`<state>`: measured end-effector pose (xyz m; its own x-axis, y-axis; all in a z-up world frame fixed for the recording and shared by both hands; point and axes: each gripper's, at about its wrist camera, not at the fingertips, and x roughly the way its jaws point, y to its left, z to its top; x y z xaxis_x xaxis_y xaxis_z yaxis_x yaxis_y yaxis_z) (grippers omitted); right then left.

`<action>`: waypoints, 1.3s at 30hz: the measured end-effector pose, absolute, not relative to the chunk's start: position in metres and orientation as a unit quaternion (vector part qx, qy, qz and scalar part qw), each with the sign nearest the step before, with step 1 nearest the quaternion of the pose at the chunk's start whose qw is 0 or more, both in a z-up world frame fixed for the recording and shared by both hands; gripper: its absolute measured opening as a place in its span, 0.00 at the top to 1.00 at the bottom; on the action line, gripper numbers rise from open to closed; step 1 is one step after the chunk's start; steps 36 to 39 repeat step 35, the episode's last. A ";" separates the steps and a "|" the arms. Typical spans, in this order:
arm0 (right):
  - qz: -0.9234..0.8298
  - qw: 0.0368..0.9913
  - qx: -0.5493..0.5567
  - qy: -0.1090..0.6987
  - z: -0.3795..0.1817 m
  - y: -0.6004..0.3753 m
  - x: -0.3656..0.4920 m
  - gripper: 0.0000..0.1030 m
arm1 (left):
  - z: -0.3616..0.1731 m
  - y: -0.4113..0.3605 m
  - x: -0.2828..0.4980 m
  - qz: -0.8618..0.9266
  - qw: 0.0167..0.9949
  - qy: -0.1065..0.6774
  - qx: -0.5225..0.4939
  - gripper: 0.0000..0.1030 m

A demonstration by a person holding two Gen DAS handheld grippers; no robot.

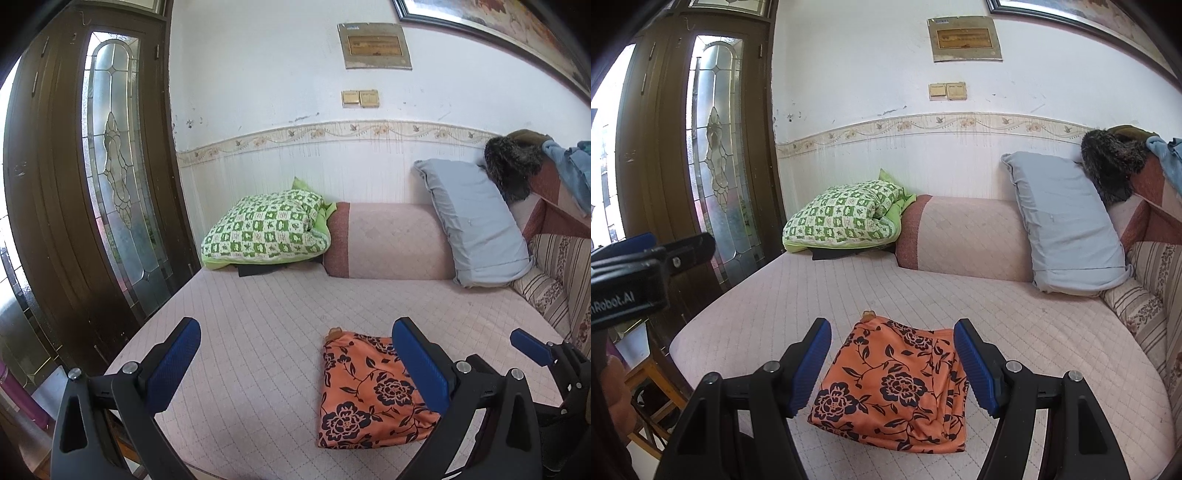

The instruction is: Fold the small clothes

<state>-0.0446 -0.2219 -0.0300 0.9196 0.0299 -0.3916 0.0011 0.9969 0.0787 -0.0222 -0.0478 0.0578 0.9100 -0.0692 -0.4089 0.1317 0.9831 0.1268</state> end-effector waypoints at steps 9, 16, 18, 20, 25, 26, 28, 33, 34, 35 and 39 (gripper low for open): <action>0.012 0.980 0.033 0.195 -0.024 -0.216 -0.042 0.30 | 0.067 -0.046 -0.025 -0.056 0.977 0.193 0.073 0.00; 0.014 0.980 0.028 0.198 -0.026 -0.213 -0.040 0.30 | 0.067 -0.047 -0.024 -0.061 0.976 0.195 0.069 0.00; 0.013 0.979 0.030 0.199 -0.026 -0.214 -0.039 0.30 | 0.067 -0.047 -0.024 -0.062 0.976 0.196 0.067 0.00; 0.013 0.980 0.032 0.198 -0.025 -0.215 -0.038 0.30 | 0.067 -0.047 -0.024 -0.063 0.976 0.196 0.066 0.00; 0.013 0.979 0.031 0.199 -0.025 -0.215 -0.035 0.30 | 0.068 -0.047 -0.022 -0.067 0.976 0.196 0.062 0.00; 0.013 0.979 0.032 0.199 -0.025 -0.215 -0.034 0.30 | 0.068 -0.047 -0.021 -0.066 0.976 0.196 0.062 0.00; 0.013 0.979 0.032 0.199 -0.026 -0.215 -0.033 0.30 | 0.067 -0.047 -0.020 -0.071 0.976 0.197 0.059 0.00; 0.014 0.978 0.031 0.204 -0.029 -0.212 -0.027 0.30 | 0.064 -0.051 -0.019 -0.085 0.979 0.178 0.058 0.00; 0.014 0.978 0.031 0.204 -0.030 -0.212 -0.027 0.30 | 0.063 -0.052 -0.018 -0.085 0.979 0.173 0.059 0.00; 0.013 0.978 0.032 0.206 -0.032 -0.213 -0.025 0.30 | 0.061 -0.053 -0.015 -0.080 0.980 0.173 0.061 0.00; 0.013 0.978 0.032 0.206 -0.032 -0.213 -0.025 0.30 | 0.061 -0.053 -0.015 -0.080 0.980 0.173 0.061 0.00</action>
